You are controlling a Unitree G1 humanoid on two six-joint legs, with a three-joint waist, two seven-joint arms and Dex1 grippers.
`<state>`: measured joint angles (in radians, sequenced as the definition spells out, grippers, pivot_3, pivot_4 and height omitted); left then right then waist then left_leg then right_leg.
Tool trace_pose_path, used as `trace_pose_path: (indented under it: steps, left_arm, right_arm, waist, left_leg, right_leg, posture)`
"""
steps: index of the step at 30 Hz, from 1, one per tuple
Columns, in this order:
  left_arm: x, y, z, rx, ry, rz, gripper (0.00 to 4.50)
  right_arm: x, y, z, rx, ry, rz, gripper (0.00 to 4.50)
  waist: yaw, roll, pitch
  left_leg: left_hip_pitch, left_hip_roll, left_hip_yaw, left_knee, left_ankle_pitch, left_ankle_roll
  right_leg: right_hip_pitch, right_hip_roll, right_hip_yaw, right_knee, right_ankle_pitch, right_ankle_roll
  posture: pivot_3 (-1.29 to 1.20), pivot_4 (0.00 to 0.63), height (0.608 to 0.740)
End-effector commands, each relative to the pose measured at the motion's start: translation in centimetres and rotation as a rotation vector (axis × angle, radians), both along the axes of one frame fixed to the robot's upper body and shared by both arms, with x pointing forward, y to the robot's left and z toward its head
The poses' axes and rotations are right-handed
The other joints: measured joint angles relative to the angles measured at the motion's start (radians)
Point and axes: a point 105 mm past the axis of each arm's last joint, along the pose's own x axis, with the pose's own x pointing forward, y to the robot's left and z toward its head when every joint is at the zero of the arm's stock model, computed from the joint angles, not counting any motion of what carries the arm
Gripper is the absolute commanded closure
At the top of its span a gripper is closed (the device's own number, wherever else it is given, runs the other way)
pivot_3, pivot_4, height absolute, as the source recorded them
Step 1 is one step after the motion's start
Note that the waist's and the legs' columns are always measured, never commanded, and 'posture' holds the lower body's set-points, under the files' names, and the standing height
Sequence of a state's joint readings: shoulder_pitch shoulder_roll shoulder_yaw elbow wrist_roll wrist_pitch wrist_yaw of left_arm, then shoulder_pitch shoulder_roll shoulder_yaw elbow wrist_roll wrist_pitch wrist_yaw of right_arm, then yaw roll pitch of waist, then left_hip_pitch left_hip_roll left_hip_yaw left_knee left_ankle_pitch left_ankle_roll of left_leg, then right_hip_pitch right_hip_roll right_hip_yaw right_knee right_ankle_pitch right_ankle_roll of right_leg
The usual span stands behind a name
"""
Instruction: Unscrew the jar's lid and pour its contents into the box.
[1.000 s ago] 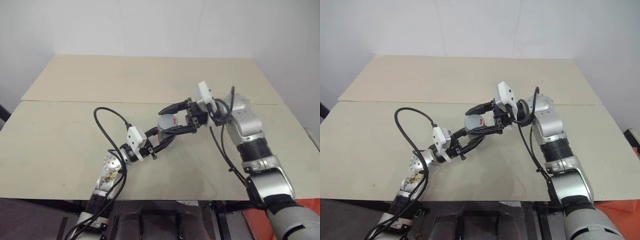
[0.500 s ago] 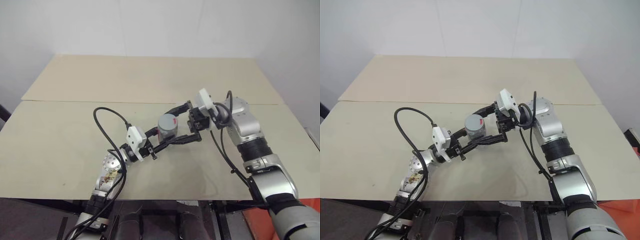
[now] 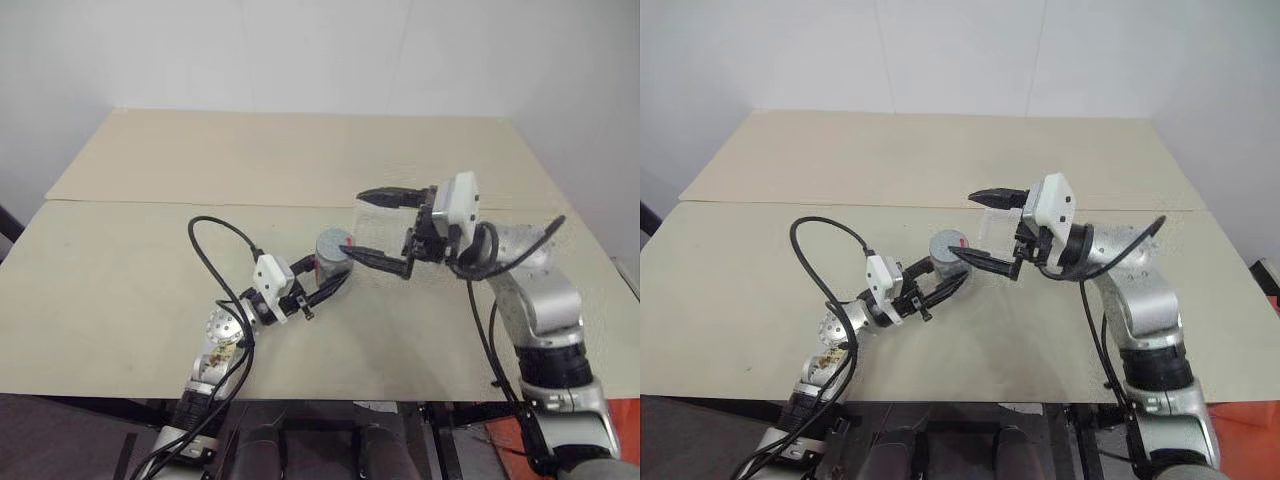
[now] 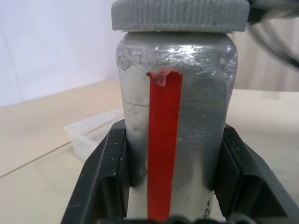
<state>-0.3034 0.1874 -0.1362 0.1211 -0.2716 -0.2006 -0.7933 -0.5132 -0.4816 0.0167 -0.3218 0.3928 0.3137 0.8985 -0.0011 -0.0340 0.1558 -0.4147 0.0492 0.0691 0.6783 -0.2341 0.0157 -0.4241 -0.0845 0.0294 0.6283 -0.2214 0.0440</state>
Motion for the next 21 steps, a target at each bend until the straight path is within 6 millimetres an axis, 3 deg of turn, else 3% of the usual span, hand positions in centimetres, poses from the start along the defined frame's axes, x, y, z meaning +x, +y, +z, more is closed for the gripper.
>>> trace_pose_path:
  steps: [1, 5, 9, 21]
  left_arm:
    - [0.4, -0.1, 0.8, -0.011, -0.051, 0.042, 2.54]
    - [0.6, 0.0, 1.0, -0.014, -0.059, 0.05, 2.54]
    - [0.6, 0.1, 1.2, -0.016, -0.061, 0.053, 2.54]
    - [0.6, 0.2, 1.3, -0.02, -0.069, 0.067, 2.54]
  right_arm:
    - [-1.7, 1.2, 1.2, 0.085, -0.036, -0.119, 0.04]
    - [-2.8, 2.9, 0.6, 0.198, 0.024, -0.25, 0.04]
    - [-2.2, 3.6, -0.2, 0.247, 0.046, -0.414, 0.04]
    - [-1.2, 4.4, -2.0, 0.225, 0.041, -0.518, 0.04]
  waist:
    - [0.0, 0.0, 0.0]
    - [-0.001, 0.0, 0.0]
    - [-0.002, 0.0, 0.0]
    - [-0.006, 0.0, 0.0]
  left_leg:
    - [0.0, 0.0, 0.0, 0.0, 0.0, 0.0]
    - [0.0, 0.0, 0.0, 0.0, 0.0, 0.0]
    - [0.0, 0.0, 0.0, 0.001, 0.0, 0.0]
    - [0.0, 0.0, -0.001, 0.0, 0.0, 0.0]
  right_leg:
    - [0.0, 0.0, 0.0, 0.0, 0.0, 0.0]
    - [0.0, 0.0, 0.0, 0.0, 0.0, 0.0]
    - [0.0, 0.0, 0.0, 0.0, 0.0, 0.0]
    - [0.0, 0.0, -0.001, -0.001, 0.0, 0.0]
  posture:
    - [0.0, 0.15, 0.74]
    - [0.0, 0.15, 0.74]
    - [0.0, 0.15, 0.74]
    - [0.0, 0.15, 0.74]
